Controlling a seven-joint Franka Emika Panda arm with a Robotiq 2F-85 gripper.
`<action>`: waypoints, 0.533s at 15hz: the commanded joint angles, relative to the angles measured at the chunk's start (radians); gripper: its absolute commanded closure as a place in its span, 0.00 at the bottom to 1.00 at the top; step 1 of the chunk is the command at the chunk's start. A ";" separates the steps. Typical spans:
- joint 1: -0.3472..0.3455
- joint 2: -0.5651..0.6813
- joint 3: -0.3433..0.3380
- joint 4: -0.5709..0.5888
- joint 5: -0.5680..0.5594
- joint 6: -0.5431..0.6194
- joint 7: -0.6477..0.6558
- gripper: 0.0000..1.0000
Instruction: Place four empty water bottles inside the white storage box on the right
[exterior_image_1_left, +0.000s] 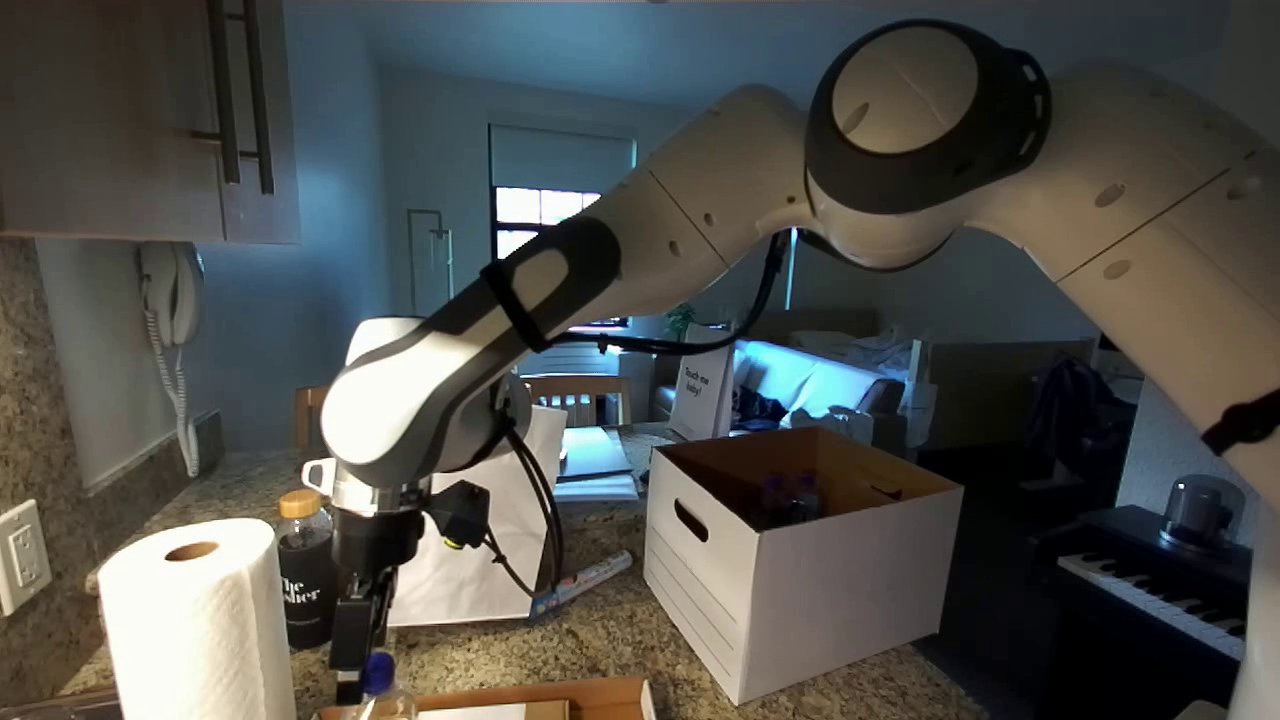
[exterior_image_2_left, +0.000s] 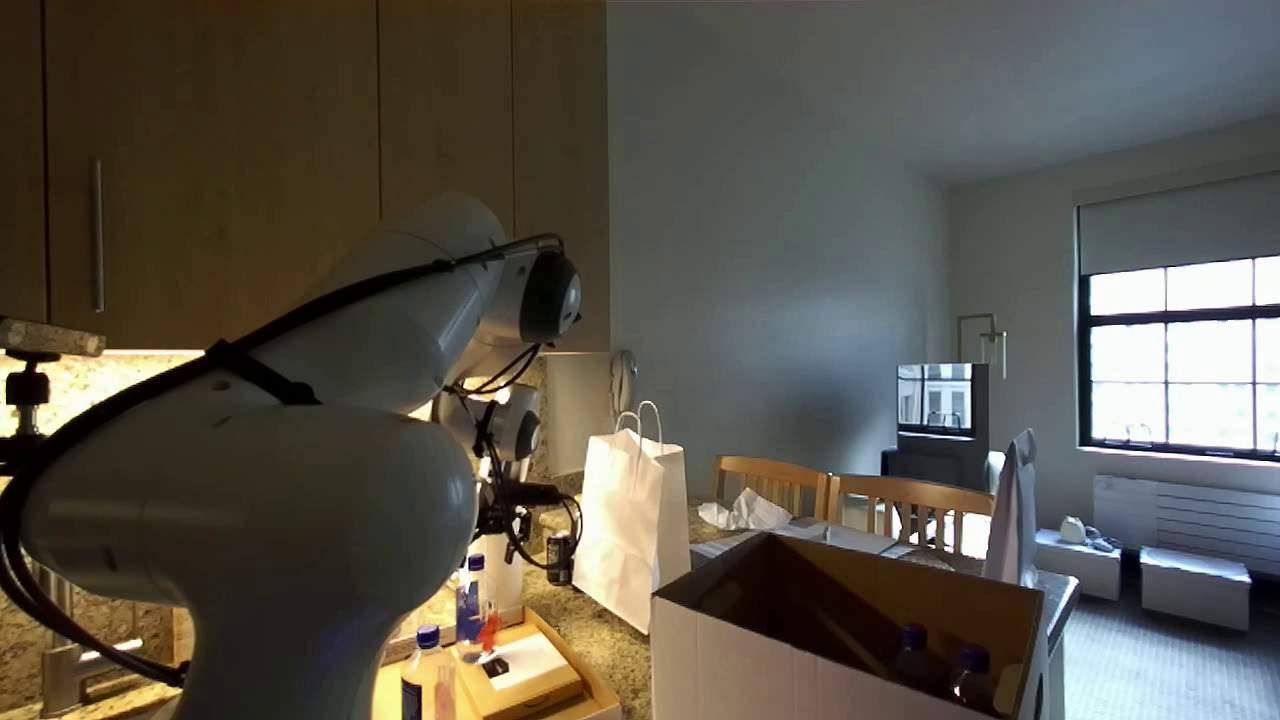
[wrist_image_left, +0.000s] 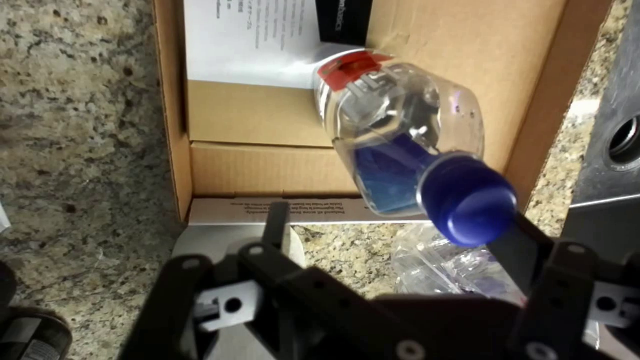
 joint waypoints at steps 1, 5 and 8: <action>-0.023 -0.038 0.015 -0.070 -0.010 0.053 -0.018 0.00; -0.026 -0.040 0.019 -0.076 -0.006 0.062 -0.018 0.00; -0.025 -0.041 0.016 -0.078 -0.009 0.067 -0.014 0.00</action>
